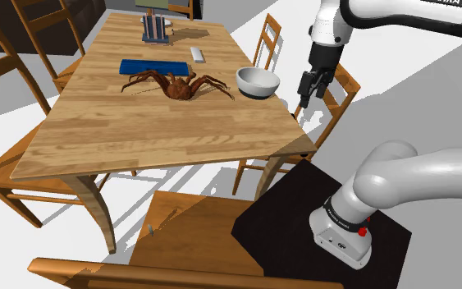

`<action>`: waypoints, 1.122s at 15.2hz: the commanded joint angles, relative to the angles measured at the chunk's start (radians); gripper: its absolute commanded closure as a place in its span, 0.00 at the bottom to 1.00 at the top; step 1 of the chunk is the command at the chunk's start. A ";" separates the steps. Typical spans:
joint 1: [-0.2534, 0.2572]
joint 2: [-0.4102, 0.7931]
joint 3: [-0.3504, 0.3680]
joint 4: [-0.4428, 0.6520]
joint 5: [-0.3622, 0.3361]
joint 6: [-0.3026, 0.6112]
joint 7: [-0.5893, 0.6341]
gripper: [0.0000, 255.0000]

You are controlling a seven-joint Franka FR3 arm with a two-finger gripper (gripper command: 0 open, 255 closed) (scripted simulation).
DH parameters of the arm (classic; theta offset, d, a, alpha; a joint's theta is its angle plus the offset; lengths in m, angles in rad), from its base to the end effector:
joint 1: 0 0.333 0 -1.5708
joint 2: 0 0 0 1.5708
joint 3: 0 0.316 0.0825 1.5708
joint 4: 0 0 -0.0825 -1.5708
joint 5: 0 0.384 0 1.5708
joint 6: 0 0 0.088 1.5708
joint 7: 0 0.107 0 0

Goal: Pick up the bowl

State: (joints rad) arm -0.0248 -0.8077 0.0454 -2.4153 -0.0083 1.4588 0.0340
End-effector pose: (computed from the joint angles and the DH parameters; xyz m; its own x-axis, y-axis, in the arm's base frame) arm 0.2867 0.0084 0.5602 0.9886 -0.0332 -0.1472 -0.0267 -0.9986 0.0461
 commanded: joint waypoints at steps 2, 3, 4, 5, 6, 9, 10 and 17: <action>-0.004 0.035 -0.005 0.009 -0.009 0.027 -0.007 0.00; -0.008 0.070 -0.010 0.019 -0.018 0.053 -0.014 0.00; -0.012 0.105 -0.015 0.030 -0.027 0.078 -0.021 0.00; -0.016 0.141 -0.020 0.043 -0.035 0.102 -0.027 0.00; -0.020 0.178 -0.025 0.057 -0.043 0.125 -0.033 0.00; -0.031 0.288 -0.038 0.108 -0.065 0.189 -0.050 0.00; -0.034 0.325 -0.042 0.127 -0.072 0.208 -0.055 0.00; -0.055 0.587 -0.067 0.297 -0.111 0.310 -0.088 0.00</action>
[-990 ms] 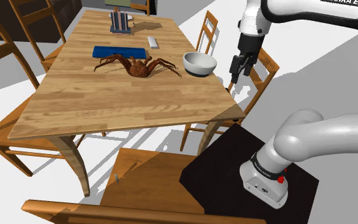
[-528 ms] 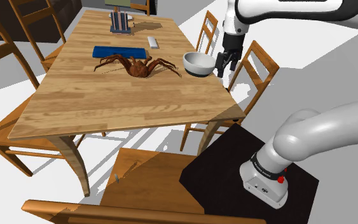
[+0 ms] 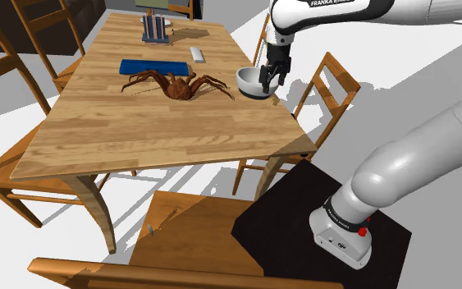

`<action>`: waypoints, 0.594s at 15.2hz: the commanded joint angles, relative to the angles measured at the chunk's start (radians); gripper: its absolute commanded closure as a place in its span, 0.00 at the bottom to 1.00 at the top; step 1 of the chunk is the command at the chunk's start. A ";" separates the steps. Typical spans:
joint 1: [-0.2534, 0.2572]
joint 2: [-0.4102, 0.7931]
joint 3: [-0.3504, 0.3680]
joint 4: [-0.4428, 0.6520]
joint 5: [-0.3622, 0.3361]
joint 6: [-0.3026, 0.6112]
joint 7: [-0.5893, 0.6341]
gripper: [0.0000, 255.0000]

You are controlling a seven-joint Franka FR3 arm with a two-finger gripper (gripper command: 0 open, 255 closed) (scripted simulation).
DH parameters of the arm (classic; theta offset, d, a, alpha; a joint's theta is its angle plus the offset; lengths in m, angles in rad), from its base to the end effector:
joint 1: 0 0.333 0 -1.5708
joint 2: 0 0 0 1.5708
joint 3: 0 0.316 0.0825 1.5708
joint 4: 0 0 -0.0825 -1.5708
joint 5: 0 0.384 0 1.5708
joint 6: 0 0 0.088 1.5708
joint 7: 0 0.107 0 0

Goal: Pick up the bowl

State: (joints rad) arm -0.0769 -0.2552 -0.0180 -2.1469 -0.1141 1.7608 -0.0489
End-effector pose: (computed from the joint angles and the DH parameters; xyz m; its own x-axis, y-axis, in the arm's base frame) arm 0.4609 -0.0545 0.4997 0.9904 -0.0227 -0.1365 -0.0095 -0.9952 0.0970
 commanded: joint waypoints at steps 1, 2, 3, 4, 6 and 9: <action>-0.006 0.072 -0.006 0.058 -0.009 0.018 -0.010 0.00; -0.008 0.110 -0.009 0.088 -0.013 0.027 -0.014 0.00; -0.011 0.147 -0.012 0.120 -0.017 0.034 -0.019 0.00; -0.013 0.185 -0.015 0.153 -0.020 0.041 -0.023 0.00; -0.018 0.261 -0.020 0.224 -0.026 0.050 -0.033 0.00; -0.025 0.377 -0.027 0.341 -0.033 0.054 -0.047 0.00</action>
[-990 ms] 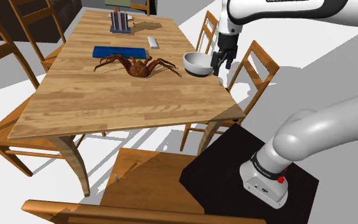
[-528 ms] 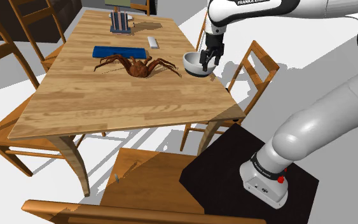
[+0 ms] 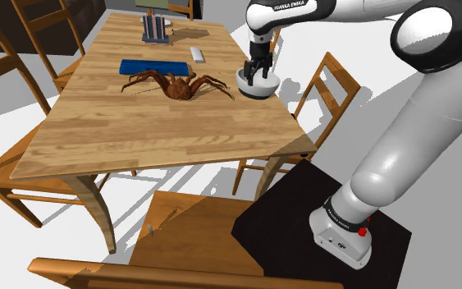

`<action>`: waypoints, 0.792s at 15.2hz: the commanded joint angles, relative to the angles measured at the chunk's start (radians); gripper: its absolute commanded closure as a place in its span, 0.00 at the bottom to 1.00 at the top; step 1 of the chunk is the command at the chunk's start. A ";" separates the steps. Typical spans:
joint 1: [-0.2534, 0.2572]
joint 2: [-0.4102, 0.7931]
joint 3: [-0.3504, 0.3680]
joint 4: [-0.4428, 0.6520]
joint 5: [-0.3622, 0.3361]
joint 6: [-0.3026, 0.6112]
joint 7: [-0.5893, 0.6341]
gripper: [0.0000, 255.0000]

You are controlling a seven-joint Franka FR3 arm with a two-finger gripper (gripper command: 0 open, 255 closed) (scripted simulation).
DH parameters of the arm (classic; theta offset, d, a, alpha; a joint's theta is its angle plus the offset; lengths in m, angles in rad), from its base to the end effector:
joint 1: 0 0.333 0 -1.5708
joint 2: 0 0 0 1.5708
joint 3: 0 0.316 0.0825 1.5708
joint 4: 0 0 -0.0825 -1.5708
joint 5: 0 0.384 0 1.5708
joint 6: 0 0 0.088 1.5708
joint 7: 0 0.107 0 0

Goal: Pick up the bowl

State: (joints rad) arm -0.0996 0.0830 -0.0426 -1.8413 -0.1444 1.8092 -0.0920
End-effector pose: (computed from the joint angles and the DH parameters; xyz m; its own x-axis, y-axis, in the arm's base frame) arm 0.5653 -0.0924 0.4700 0.9915 -0.0162 -0.1294 0.0004 -0.9919 0.1271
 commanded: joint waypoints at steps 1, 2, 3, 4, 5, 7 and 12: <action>-0.005 0.078 -0.004 0.078 -0.005 0.004 -0.009 0.00; -0.007 0.118 -0.006 0.122 -0.006 0.001 -0.014 0.00; -0.009 0.159 -0.008 0.168 -0.008 -0.003 -0.019 0.00; -0.012 0.200 -0.010 0.217 -0.009 -0.008 -0.025 0.00; -0.014 0.242 -0.012 0.268 -0.010 -0.015 -0.030 0.00; -0.019 0.316 -0.015 0.362 -0.011 -0.032 -0.040 0.00; -0.020 0.328 -0.015 0.313 -0.012 0.029 -0.031 0.00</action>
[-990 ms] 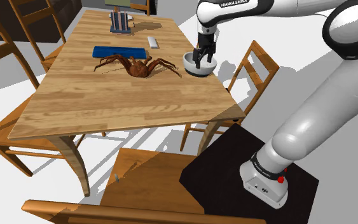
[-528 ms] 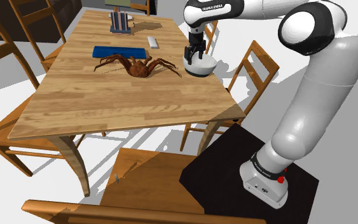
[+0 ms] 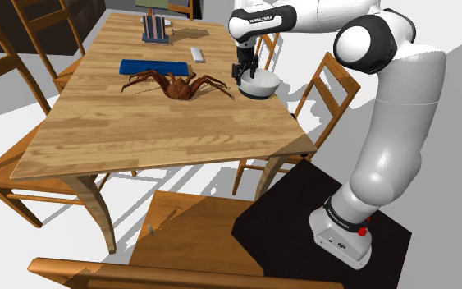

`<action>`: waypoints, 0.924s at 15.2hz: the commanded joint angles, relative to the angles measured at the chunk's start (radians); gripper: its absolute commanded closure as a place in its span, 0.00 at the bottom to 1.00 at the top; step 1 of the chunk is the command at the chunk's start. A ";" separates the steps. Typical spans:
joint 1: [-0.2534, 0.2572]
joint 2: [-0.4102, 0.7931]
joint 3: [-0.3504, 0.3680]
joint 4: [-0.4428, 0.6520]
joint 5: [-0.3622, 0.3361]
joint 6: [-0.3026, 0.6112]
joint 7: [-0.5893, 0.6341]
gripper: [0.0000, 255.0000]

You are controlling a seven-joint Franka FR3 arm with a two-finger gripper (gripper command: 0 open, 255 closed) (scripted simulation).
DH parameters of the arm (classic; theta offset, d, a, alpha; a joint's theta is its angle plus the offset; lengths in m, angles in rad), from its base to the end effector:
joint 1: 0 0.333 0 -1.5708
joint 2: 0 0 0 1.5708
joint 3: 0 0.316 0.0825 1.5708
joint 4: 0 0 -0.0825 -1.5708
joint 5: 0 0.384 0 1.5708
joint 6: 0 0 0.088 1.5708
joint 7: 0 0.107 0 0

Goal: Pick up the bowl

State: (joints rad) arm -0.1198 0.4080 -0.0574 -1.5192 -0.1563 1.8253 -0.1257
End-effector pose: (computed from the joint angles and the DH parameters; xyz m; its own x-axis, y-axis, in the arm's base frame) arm 0.6550 -0.1250 0.4199 0.9921 -0.0105 -0.1251 0.0089 -0.9880 0.1539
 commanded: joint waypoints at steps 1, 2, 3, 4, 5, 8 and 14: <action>0.000 0.006 0.000 -0.018 -0.001 0.025 0.004 0.00; 0.000 0.009 0.000 -0.027 -0.001 0.036 0.006 0.00; 0.000 0.011 0.000 -0.032 -0.001 0.043 0.007 0.00; 0.000 0.011 0.000 -0.032 -0.001 0.043 0.007 0.00; 0.000 0.009 0.000 -0.036 -0.002 0.045 0.008 1.00; 0.000 0.008 0.000 -0.038 -0.002 0.046 0.008 1.00; 0.000 0.011 0.000 -0.032 -0.001 0.043 0.007 1.00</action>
State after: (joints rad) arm -0.1196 0.4166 -0.0571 -1.5537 -0.1582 1.8697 -0.1183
